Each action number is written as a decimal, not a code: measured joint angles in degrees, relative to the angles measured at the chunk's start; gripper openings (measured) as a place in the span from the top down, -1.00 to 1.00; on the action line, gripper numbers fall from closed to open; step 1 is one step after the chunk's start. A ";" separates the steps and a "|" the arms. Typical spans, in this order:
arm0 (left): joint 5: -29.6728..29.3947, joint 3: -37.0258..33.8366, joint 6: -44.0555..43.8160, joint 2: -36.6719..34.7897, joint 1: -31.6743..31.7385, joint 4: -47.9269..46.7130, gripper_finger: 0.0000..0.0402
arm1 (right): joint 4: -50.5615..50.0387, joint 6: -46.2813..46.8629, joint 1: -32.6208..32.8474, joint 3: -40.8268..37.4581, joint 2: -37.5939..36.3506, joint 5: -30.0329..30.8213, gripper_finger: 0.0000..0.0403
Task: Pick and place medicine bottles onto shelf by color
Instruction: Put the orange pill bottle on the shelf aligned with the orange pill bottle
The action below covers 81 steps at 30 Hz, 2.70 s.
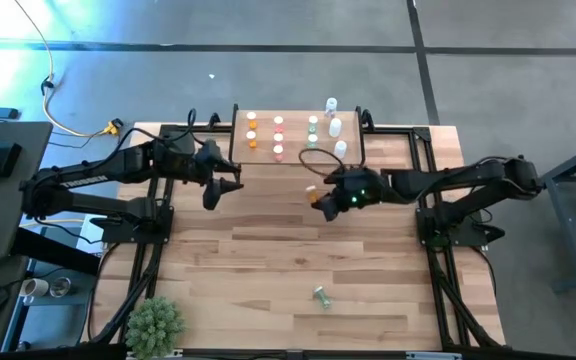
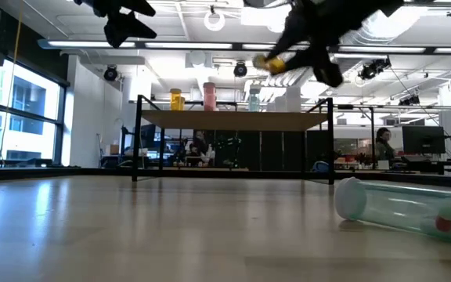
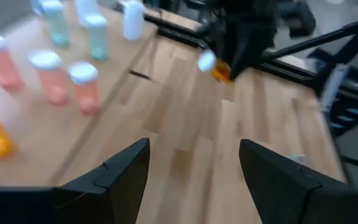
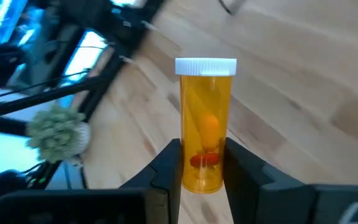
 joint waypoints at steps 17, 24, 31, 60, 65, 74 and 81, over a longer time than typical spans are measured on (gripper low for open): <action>11.45 0.02 -12.66 6.24 -0.63 -0.12 -0.18 | -7.85 -29.52 -4.30 22.32 13.40 -13.51 0.61; 11.25 0.04 -14.13 8.61 -3.93 3.01 -0.18 | -8.28 -35.21 -4.22 25.17 19.23 -18.28 0.61; 10.39 0.04 -17.93 12.01 -6.96 8.24 -0.18 | -8.18 -36.63 -2.99 25.26 21.79 -19.40 0.61; 11.06 0.02 -29.57 20.60 -6.80 18.30 -0.18 | -8.54 -37.09 -2.44 25.26 21.90 -19.43 0.61; 11.01 0.02 -29.57 21.02 -6.69 18.67 -0.18 | -8.52 -37.03 -2.55 25.26 21.90 -19.39 0.61; 11.03 0.02 -29.16 22.85 -5.99 19.03 -0.17 | -8.13 -35.83 -2.73 25.26 21.84 -19.84 0.61; 11.04 0.02 -29.11 22.83 -5.99 19.32 0.06 | -8.11 -35.74 -3.36 25.26 21.81 -19.98 0.61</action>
